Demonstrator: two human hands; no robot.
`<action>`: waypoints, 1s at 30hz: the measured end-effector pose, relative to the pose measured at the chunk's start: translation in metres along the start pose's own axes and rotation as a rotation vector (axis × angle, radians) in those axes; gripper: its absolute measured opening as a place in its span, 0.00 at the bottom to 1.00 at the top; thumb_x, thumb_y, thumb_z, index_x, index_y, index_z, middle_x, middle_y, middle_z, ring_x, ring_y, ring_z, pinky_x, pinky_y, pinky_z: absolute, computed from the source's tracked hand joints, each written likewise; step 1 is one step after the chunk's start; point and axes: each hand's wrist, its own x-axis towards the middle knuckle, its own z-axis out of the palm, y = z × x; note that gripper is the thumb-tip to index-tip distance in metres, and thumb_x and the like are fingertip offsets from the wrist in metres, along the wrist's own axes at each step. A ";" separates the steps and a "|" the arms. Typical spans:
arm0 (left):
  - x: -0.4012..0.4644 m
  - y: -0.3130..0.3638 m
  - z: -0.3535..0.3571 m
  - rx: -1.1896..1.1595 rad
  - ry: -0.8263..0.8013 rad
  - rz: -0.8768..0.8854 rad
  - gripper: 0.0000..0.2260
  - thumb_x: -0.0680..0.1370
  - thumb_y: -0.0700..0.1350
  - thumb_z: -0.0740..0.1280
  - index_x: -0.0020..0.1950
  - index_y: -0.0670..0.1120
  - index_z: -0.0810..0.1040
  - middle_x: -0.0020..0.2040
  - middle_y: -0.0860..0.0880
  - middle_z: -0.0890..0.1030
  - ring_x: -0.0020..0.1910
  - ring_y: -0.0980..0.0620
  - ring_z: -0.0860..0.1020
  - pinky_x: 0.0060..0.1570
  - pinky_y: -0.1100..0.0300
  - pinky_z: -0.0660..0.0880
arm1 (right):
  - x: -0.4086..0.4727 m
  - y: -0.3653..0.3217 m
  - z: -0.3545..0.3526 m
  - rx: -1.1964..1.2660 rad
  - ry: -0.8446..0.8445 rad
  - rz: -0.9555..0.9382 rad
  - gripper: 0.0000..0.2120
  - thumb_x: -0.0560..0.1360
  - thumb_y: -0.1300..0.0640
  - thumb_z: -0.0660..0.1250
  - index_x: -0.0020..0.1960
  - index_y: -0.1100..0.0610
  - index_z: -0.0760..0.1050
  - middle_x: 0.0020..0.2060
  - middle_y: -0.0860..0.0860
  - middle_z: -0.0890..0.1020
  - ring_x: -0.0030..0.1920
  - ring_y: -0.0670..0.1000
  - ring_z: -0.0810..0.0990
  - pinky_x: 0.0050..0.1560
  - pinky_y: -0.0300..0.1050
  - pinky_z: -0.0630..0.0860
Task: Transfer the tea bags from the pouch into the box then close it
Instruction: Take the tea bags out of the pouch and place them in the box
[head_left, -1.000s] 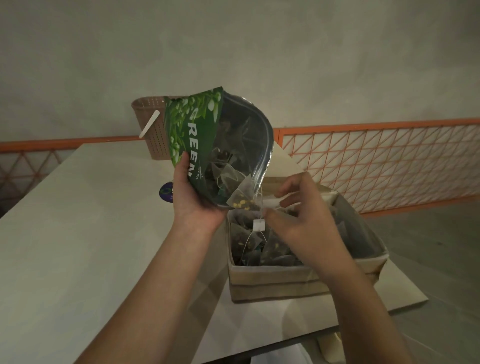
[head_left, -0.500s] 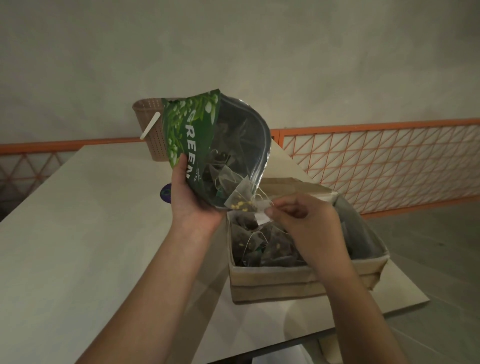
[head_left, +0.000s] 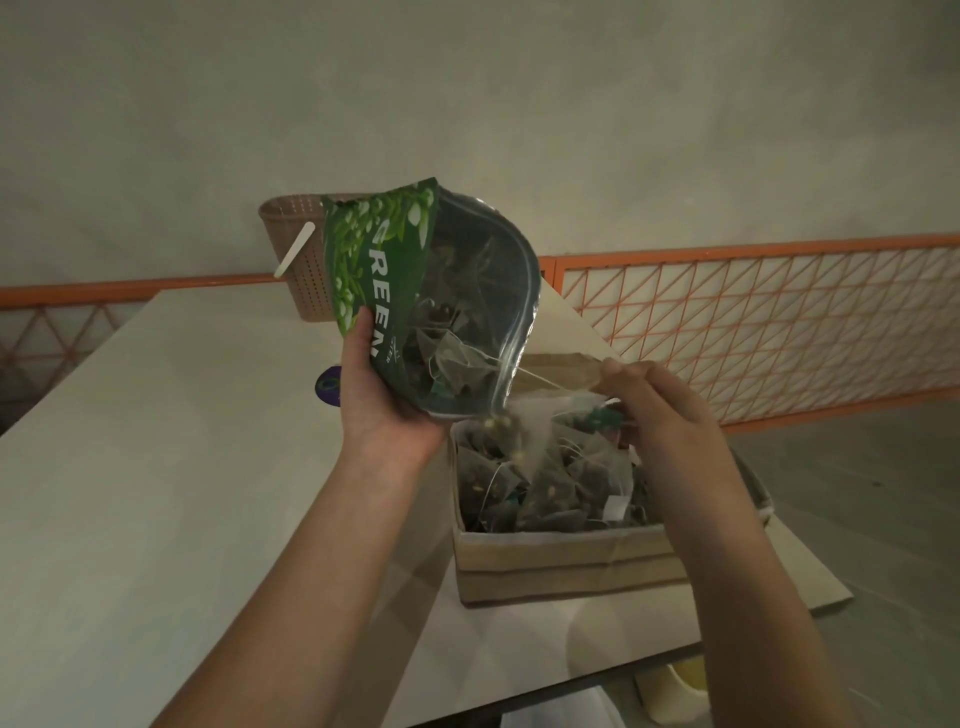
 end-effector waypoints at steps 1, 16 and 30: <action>0.000 0.000 0.000 0.004 -0.004 0.004 0.23 0.82 0.60 0.60 0.70 0.48 0.79 0.65 0.41 0.83 0.65 0.38 0.80 0.62 0.43 0.77 | 0.001 0.002 -0.002 0.059 0.001 0.045 0.12 0.78 0.47 0.64 0.48 0.53 0.81 0.46 0.50 0.83 0.50 0.51 0.81 0.50 0.48 0.75; 0.002 -0.003 0.000 0.021 -0.016 -0.019 0.24 0.81 0.62 0.60 0.69 0.48 0.80 0.63 0.40 0.83 0.63 0.38 0.81 0.60 0.43 0.77 | 0.000 0.001 -0.004 -0.041 -0.021 0.048 0.17 0.79 0.44 0.61 0.63 0.48 0.78 0.55 0.45 0.82 0.52 0.45 0.81 0.43 0.35 0.72; 0.005 -0.005 -0.002 0.017 -0.028 -0.013 0.25 0.81 0.61 0.60 0.70 0.47 0.79 0.65 0.39 0.82 0.66 0.37 0.78 0.67 0.41 0.74 | 0.001 0.014 0.001 -0.891 -0.283 -0.075 0.17 0.70 0.49 0.75 0.53 0.43 0.70 0.51 0.44 0.78 0.49 0.48 0.77 0.46 0.42 0.73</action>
